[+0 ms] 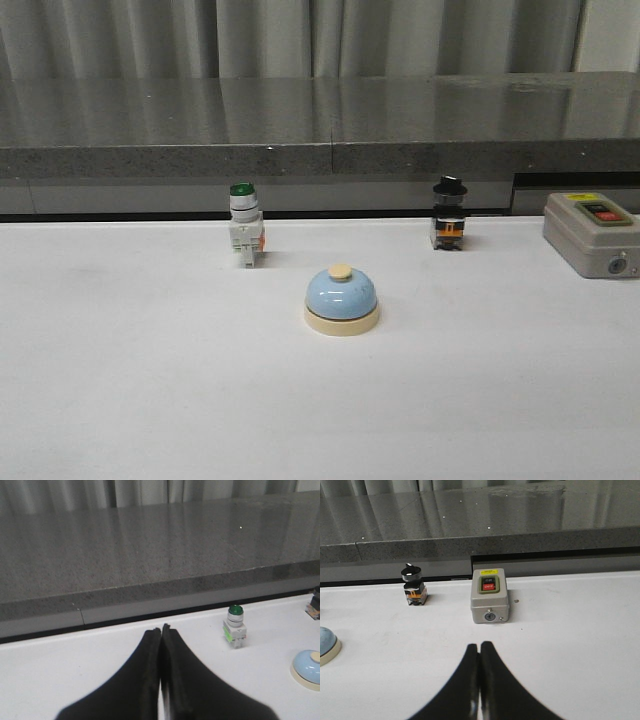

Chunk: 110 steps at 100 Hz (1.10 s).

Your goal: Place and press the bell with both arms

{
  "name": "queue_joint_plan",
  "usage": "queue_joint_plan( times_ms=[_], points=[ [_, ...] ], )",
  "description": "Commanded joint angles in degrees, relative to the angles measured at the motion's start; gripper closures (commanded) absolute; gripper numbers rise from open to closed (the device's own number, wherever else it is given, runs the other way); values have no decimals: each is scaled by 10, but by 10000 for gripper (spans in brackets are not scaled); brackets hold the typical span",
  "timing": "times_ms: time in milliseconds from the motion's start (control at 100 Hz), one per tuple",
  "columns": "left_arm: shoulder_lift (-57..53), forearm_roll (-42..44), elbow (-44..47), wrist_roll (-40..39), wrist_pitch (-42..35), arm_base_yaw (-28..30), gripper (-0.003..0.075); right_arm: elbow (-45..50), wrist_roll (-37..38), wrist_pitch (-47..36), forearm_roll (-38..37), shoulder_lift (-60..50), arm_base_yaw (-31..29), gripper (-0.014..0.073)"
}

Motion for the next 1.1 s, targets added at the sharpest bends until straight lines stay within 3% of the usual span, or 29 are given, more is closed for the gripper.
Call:
queue_joint_plan(
  times_ms=[0, 180, 640, 1090],
  points=[
    [-17, 24, 17, -3, -106, 1, 741, -11, -4, -49, 0, -11, -4, 658],
    [-68, 39, 99, -3, -167, 10, 741, -11, -4, -49, 0, -11, -4, 658],
    [-231, 39, 218, -3, -169, 68, 741, -11, -4, -49, 0, -11, -4, 658],
    [-271, 36, 231, -3, -146, 70, 741, -11, -4, -49, 0, -11, -4, 658]
  ],
)
